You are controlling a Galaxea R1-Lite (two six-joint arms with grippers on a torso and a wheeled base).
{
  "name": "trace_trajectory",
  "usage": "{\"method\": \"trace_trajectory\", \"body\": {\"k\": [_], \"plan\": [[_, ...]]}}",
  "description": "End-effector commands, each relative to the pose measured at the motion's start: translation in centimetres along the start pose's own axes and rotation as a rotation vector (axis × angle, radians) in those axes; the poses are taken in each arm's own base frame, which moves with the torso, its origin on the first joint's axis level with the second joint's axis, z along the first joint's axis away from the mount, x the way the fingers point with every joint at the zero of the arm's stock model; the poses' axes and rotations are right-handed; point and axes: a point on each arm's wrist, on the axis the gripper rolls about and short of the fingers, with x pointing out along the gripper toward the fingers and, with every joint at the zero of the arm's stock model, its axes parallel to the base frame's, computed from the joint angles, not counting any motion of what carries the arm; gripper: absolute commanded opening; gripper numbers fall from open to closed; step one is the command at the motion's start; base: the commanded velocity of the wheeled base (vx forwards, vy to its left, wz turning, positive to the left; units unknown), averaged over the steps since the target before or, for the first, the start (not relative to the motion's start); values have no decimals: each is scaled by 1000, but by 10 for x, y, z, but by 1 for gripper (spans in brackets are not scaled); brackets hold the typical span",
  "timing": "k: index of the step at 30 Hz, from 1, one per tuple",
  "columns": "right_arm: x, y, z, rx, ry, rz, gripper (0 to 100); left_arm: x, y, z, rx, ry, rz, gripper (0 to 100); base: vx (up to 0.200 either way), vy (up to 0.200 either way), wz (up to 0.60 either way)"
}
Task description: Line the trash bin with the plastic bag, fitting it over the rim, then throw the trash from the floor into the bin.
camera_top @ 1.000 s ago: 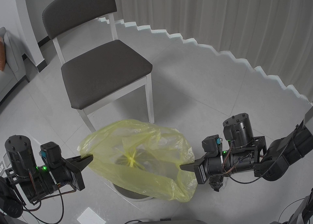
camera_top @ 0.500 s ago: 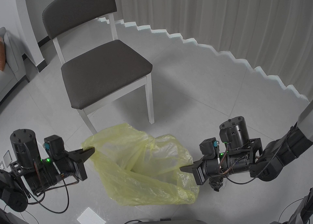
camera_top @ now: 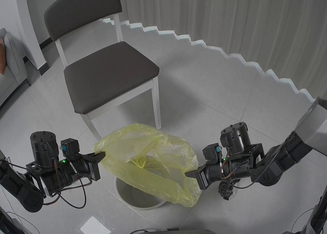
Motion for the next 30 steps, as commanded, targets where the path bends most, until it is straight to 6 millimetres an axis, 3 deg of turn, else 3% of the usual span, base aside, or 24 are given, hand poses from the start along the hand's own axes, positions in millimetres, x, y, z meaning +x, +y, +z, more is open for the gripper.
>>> {"method": "trace_trajectory", "body": {"k": [1,13,21,30], "plan": [[18,-3,-11,10,50,3,0,3,3,-22,-15,88,10,0,0,0,0],[29,7,-22,-1,104,29,0,-22,20,-62,-72,207,33,0,0,0,0],[27,19,-33,-14,144,52,0,-33,25,-55,-81,172,67,0,0,0,0],[19,38,-29,-36,169,82,0,-42,31,-50,6,137,46,0,0,0,0]]}}
